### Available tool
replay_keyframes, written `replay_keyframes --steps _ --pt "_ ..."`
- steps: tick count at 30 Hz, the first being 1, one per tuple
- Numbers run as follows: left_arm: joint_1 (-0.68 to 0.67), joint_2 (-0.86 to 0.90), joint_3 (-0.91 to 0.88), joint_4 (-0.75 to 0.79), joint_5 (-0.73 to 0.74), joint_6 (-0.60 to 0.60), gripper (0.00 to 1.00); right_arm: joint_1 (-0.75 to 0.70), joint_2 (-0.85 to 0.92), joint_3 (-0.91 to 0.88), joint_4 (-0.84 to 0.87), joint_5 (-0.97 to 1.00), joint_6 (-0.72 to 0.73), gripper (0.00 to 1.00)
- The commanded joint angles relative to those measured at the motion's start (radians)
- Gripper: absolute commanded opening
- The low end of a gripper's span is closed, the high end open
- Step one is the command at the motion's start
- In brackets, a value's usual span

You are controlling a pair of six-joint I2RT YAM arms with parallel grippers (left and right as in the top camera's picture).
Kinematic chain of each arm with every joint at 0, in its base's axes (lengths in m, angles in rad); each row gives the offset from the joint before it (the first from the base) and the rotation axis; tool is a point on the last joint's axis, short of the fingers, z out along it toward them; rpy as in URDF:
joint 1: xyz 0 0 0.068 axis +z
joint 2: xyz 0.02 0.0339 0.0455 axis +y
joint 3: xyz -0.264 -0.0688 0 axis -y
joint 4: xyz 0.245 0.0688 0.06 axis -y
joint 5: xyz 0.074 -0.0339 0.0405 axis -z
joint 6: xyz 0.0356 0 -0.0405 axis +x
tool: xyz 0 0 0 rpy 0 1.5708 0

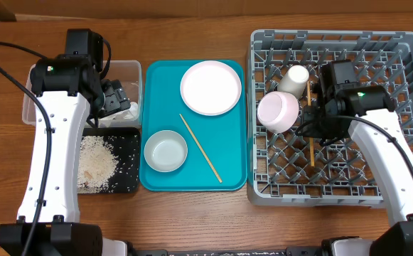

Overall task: Sort waste into correct bins and load items into the dishwasher
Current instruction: 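Carry the chopstick into the rack beside the pink bowl and release, then move the right gripper back to the remaining chopstick on the tray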

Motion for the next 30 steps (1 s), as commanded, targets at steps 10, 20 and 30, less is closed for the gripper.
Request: replay_keyframes --steps 10,20,30 --pt "0.002 -0.004 0.010 0.001 -0.013 -0.003 1.00 -0.002 0.010 -0.005 0.006 0.014 -0.001 0.34" --pt "0.002 -0.004 0.010 0.001 -0.013 -0.004 1.00 0.004 0.010 -0.005 0.130 -0.671 0.007 0.40" --pt "0.002 -0.004 0.010 0.001 -0.013 -0.004 1.00 0.174 0.010 -0.005 0.237 -0.763 0.016 0.96"
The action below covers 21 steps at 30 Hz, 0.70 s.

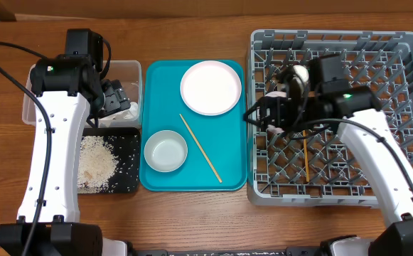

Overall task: Sort waste into correct bins and load items into the dishwasher
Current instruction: 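Move the right gripper back to the remaining chopstick on the tray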

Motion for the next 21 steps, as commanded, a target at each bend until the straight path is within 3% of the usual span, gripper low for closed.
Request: replay_keyframes --steps 1,3,9,12,15,21 --pt "0.002 -0.004 0.010 0.001 -0.013 -0.003 1.00 0.093 0.002 -0.003 0.033 -0.058 0.025 0.96" --pt "0.002 -0.004 0.010 0.001 -0.013 -0.003 1.00 0.146 0.002 -0.003 0.070 -0.004 0.097 0.93" --pt "0.002 -0.004 0.010 0.001 -0.013 -0.003 1.00 0.341 0.008 -0.003 0.144 0.453 0.362 0.84" --pt "0.002 -0.004 0.010 0.001 -0.013 -0.003 1.00 0.431 0.021 -0.003 0.170 0.596 0.364 0.78" --pt "0.002 -0.004 0.010 0.001 -0.013 -0.003 1.00 0.501 0.045 -0.003 0.187 0.696 0.364 0.64" --pt "0.002 -0.004 0.010 0.001 -0.013 -0.003 1.00 0.570 0.097 -0.003 0.205 0.778 0.355 0.47"
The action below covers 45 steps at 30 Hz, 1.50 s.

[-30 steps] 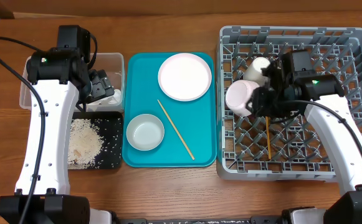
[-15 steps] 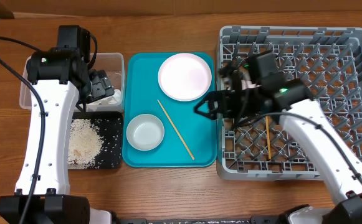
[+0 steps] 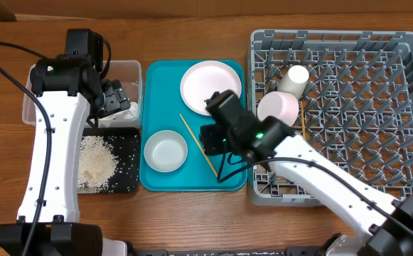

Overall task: Sort waste into correct bins and load items into the dishwasher
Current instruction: 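Move the right gripper back to the remaining chopstick on the tray, then grasp the second wooden chopstick with the right gripper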

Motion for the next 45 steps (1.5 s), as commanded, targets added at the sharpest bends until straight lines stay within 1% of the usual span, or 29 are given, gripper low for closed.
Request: replay_keyframes --steps 1,2,3,6,10,11,13,14,16,19,20,26,29,33,34,38,42,43,44,45 --pt "0.002 -0.004 0.010 0.002 -0.013 -0.004 1.00 0.017 0.038 -0.003 0.015 0.106 0.005 0.44" --pt "0.002 -0.004 0.010 0.002 -0.013 -0.004 1.00 0.016 0.051 -0.003 0.015 0.106 0.005 0.38" --pt "0.002 -0.004 0.010 0.002 -0.013 -0.003 1.00 0.016 0.065 -0.003 0.015 0.106 0.005 0.34" --pt "0.002 -0.004 0.010 0.002 -0.013 -0.003 1.00 0.016 0.109 -0.003 0.019 0.106 0.004 0.34" --pt "0.002 -0.004 0.010 0.002 -0.013 -0.004 1.00 0.016 0.164 -0.003 0.040 0.102 -0.033 0.34" --pt "0.002 -0.004 0.010 0.002 -0.013 -0.004 1.00 0.016 0.179 -0.003 0.047 0.101 -0.044 0.29" --pt "0.002 -0.004 0.010 0.002 -0.013 -0.003 1.00 0.016 0.200 -0.003 0.058 0.098 -0.045 0.12" --pt "0.002 -0.004 0.010 0.002 -0.013 -0.004 1.00 0.016 0.209 -0.003 0.064 0.098 -0.045 0.10" --pt "0.002 -0.004 0.010 0.002 -0.013 -0.004 1.00 0.016 0.219 -0.003 0.072 0.098 -0.045 0.11" --pt "0.002 -0.004 0.010 0.002 -0.013 -0.003 1.00 0.016 0.224 -0.003 0.082 0.098 -0.045 0.22" --pt "0.002 -0.004 0.010 0.002 -0.013 -0.004 1.00 0.016 0.224 -0.003 0.083 0.098 -0.045 0.23" --pt "0.002 -0.004 0.010 0.002 -0.013 -0.004 1.00 0.017 0.225 -0.003 0.086 0.093 -0.051 0.23" --pt "0.002 -0.004 0.010 0.002 -0.013 -0.004 1.00 0.017 0.226 -0.003 0.087 0.064 -0.105 0.23" --pt "0.002 -0.004 0.010 0.002 -0.013 -0.004 1.00 0.016 0.228 -0.003 0.087 0.064 -0.130 0.32" --pt "0.002 -0.004 0.010 0.002 -0.013 -0.004 1.00 0.017 0.229 -0.003 0.087 0.064 -0.143 0.33" --pt "0.002 -0.004 0.010 0.002 -0.013 -0.004 1.00 0.017 0.236 -0.003 0.087 0.054 -0.150 0.40" --pt "0.002 -0.004 0.010 0.002 -0.013 -0.004 1.00 0.017 0.251 -0.003 0.094 0.016 -0.199 0.40" --pt "0.002 -0.004 0.010 0.002 -0.014 -0.003 1.00 0.017 0.255 -0.004 0.098 0.013 -0.201 0.35" --pt "0.002 -0.004 0.010 0.002 -0.013 -0.004 1.00 0.017 0.258 -0.003 0.103 0.013 -0.201 0.27" --pt "0.002 -0.004 0.010 0.002 -0.013 -0.003 1.00 0.017 0.260 -0.004 0.106 0.013 -0.201 0.25"
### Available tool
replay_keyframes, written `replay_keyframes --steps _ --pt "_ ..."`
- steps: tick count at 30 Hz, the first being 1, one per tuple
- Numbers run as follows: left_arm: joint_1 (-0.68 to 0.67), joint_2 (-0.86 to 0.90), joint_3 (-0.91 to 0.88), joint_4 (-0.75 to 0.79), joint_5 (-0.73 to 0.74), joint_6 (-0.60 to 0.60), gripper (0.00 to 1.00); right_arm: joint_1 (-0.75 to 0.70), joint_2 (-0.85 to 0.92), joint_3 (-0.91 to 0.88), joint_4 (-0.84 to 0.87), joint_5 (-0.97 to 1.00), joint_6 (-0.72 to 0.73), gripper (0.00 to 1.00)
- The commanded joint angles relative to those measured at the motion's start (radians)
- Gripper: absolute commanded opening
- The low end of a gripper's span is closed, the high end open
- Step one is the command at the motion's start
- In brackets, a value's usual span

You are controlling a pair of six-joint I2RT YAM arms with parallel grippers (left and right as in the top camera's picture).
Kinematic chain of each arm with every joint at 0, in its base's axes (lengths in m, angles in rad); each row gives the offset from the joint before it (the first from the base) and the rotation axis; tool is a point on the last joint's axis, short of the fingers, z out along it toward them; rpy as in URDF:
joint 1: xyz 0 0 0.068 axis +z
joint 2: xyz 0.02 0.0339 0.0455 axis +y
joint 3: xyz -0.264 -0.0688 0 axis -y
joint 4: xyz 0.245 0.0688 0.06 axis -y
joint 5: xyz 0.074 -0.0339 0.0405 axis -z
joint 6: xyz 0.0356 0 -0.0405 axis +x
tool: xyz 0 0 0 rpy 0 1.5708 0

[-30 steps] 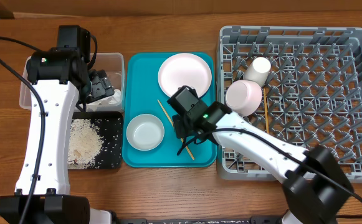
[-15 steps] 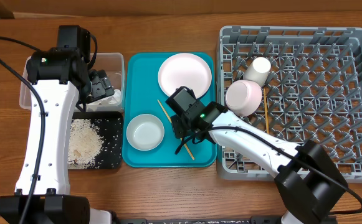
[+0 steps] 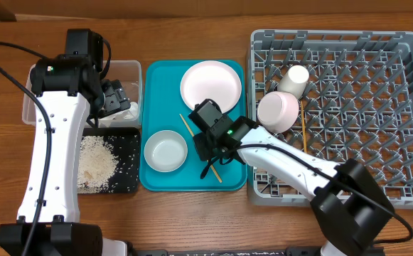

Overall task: Sort waste into correct bins and load items into the dishwasher
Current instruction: 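Grasp the second wooden chopstick with the right gripper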

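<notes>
A wooden chopstick (image 3: 186, 124) lies slanted on the teal tray (image 3: 232, 178), next to a white plate (image 3: 210, 87) and a pale bowl (image 3: 165, 151). My right gripper (image 3: 207, 152) is down over the middle of that chopstick, and its fingers look open on either side of it. In the grey dish rack (image 3: 398, 107) are a second chopstick (image 3: 304, 129), a pink bowl (image 3: 279, 112) and a white cup (image 3: 293, 78). My left gripper (image 3: 115, 98) hangs in the clear bin (image 3: 35, 96) above crumpled white paper (image 3: 129, 110); its jaws are not readable.
A black tray (image 3: 131, 181) holding spilled rice (image 3: 96, 162) sits just in front of the clear bin. The right arm stretches from the front right across the rack's lower left corner to the tray. Bare wooden table surrounds everything.
My right gripper has shifted slightly left and toward the front, and now sits lower, right over the tray chopstick. The left arm has not moved.
My right gripper was inside the rack at a chopstick. A second later that chopstick lay loose in the rack and the gripper was at the rack's left side. Then it was over the tray, and now it is down at the tray's chopstick. The left arm stayed put.
</notes>
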Motion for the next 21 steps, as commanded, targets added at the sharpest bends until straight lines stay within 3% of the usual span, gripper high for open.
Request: replay_keyframes --steps 1,10,21 --pt "0.002 -0.004 0.010 0.001 -0.014 -0.003 1.00 0.000 0.020 -0.003 0.016 -0.019 -0.027 0.22" --pt "0.002 -0.004 0.010 0.001 -0.014 -0.003 1.00 0.000 0.020 -0.003 0.026 -0.017 -0.035 0.22" --pt "0.002 -0.004 0.010 0.001 -0.014 -0.003 1.00 0.001 0.026 -0.003 0.027 -0.016 -0.142 0.24"
